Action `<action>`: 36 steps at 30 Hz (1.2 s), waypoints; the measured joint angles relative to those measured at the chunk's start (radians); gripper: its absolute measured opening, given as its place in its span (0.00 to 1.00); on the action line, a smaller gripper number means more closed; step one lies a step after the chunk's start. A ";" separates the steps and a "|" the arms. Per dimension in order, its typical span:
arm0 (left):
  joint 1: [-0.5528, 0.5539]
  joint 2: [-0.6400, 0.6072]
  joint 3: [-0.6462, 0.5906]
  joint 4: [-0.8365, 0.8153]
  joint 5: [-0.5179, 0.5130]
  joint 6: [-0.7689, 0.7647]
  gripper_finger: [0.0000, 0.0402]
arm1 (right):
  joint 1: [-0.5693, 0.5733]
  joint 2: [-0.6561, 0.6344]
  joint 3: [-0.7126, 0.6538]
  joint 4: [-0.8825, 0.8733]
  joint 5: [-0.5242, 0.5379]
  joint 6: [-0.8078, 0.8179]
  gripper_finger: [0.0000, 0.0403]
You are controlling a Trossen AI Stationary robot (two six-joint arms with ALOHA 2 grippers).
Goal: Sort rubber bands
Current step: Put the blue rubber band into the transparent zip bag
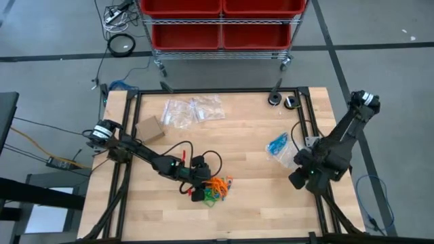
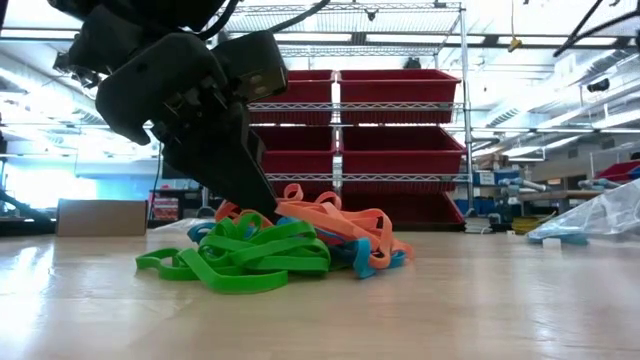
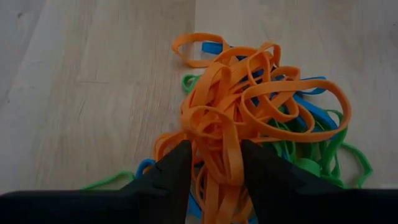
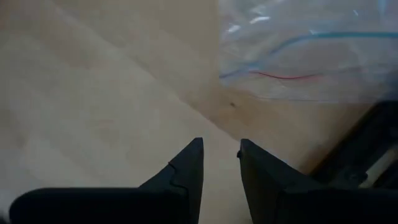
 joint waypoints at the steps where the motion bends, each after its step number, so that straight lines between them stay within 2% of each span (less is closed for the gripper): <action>1: 0.000 0.000 0.000 0.000 0.000 0.000 0.37 | 0.018 0.016 -0.007 -0.002 0.010 0.034 0.23; 5: 0.000 0.000 0.000 0.001 0.000 0.001 0.37 | 0.081 0.062 -0.054 0.026 0.114 0.178 0.23; 11: 0.000 0.000 0.000 0.001 0.000 0.002 0.37 | 0.089 0.081 -0.096 0.192 0.258 0.182 0.23; 15: 0.000 0.000 0.000 0.001 0.000 0.003 0.37 | 0.098 0.081 -0.097 0.198 0.307 0.179 0.23; 29: 0.000 0.000 0.000 0.036 0.000 0.004 0.37 | 0.077 0.112 -0.097 0.102 0.231 0.189 0.22; 36: 0.000 -0.001 0.000 0.039 0.000 0.004 0.37 | 0.031 0.121 -0.098 0.099 0.356 0.178 0.22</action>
